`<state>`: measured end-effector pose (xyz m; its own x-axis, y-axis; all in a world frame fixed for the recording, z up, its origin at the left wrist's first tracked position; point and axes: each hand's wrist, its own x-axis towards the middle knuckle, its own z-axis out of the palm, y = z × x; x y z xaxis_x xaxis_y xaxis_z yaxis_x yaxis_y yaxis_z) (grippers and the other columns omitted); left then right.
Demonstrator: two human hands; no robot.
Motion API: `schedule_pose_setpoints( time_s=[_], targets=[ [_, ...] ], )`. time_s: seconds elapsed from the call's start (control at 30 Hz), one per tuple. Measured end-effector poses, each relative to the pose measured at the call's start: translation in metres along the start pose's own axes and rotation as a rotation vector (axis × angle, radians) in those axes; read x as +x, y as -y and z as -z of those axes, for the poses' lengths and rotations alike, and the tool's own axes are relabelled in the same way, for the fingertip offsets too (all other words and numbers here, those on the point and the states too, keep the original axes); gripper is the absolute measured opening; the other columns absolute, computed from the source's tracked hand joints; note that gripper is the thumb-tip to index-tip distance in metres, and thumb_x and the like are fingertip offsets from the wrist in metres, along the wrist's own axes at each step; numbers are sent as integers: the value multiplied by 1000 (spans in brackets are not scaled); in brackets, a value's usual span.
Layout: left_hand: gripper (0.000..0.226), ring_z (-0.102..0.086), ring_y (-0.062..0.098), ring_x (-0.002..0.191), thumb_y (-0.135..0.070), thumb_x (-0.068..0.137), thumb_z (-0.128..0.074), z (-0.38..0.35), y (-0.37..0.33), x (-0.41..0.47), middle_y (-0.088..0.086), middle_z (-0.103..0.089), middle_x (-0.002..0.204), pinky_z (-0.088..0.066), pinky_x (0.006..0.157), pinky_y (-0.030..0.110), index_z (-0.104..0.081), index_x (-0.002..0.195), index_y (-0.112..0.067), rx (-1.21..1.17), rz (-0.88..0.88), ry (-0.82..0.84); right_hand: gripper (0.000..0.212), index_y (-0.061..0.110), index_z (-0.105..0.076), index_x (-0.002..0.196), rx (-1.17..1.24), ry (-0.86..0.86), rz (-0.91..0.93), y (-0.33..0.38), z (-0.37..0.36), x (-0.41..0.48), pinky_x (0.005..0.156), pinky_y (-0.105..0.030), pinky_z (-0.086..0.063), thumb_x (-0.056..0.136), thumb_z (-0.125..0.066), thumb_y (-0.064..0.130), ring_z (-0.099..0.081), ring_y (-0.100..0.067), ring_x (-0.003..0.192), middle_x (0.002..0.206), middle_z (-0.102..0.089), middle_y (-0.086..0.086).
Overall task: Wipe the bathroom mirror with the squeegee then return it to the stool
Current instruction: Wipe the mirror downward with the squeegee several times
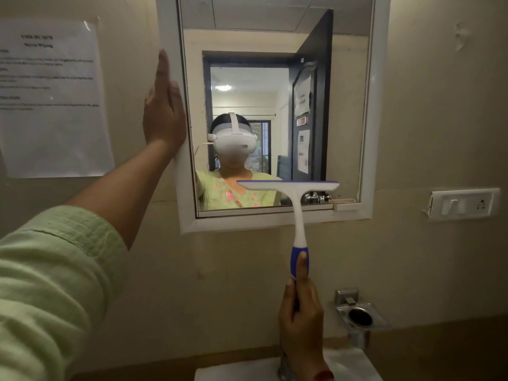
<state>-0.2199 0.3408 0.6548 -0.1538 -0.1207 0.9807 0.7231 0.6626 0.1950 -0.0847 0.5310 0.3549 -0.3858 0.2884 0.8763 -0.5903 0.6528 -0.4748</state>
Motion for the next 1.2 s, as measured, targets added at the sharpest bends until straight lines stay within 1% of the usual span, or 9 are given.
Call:
schedule_pose_setpoints(
  time_s=[0.23,0.33,0.5,0.63,0.73,0.83,0.9,1.07,1.2],
  targets=[
    [49,-54,23,89,-28,100,-23,1,-3,-1,10,-44,141,-44,81,32,-15,145,-13,7,-12,-16,53,39,-14,143,7,-16,19,3,4,23,48,-15,-40,94,-34,35,-42,-8,54,75,-42,16],
    [49,-54,22,87,-28,99,-23,0,-2,-2,-27,-47,111,-43,79,30,-15,145,-14,3,-10,-36,60,36,-12,144,-32,53,-5,-7,11,-5,49,-8,-36,93,-42,25,-40,-4,56,71,-45,7],
    [49,-55,24,86,-29,99,-24,-1,0,-1,-36,-34,97,-44,78,30,-16,145,-13,-3,-34,-50,62,35,-14,144,-33,128,-30,-8,15,-27,51,-7,-37,92,-44,20,-41,-3,58,71,-46,5],
    [49,-55,32,83,-30,99,-23,-1,0,-1,-12,-51,129,-45,74,34,-16,145,-14,1,-23,-55,52,39,-17,143,16,35,-32,3,16,5,47,-11,-35,94,-35,35,-42,-6,56,70,-40,15],
    [49,-51,25,78,-29,99,-23,0,-1,-2,-32,-42,107,-44,74,32,-16,145,-13,-10,-24,-56,52,34,-18,143,8,27,-20,2,18,9,47,-10,-34,95,-37,31,-40,-6,55,69,-38,14],
    [49,-48,19,76,-29,99,-22,-1,1,-2,-1,-54,128,-43,73,30,-17,145,-13,-9,-2,-56,57,19,-23,143,-57,90,-32,-6,22,-11,52,-4,-32,92,-48,10,-39,1,58,69,-42,9],
    [50,-49,13,75,-30,99,-22,-1,1,-2,-4,-57,122,-42,73,29,-16,145,-14,-3,-8,-44,60,17,-24,143,-72,133,-38,-8,28,-21,53,-5,-34,90,-50,5,-39,0,58,69,-46,5],
    [49,-52,18,105,-30,99,-23,-1,3,-1,10,-41,144,-41,91,31,-16,146,-17,-9,-5,-22,51,33,-24,142,19,18,8,8,48,23,45,-18,-39,93,-38,34,-38,-3,50,63,-42,9],
    [48,-50,23,116,-31,99,-23,-1,-1,-1,7,-36,147,-38,95,30,-14,146,-21,-3,19,-10,48,38,-28,140,170,-132,47,25,60,86,43,-12,-40,94,-41,36,-43,-3,48,64,-50,5]
  ],
)
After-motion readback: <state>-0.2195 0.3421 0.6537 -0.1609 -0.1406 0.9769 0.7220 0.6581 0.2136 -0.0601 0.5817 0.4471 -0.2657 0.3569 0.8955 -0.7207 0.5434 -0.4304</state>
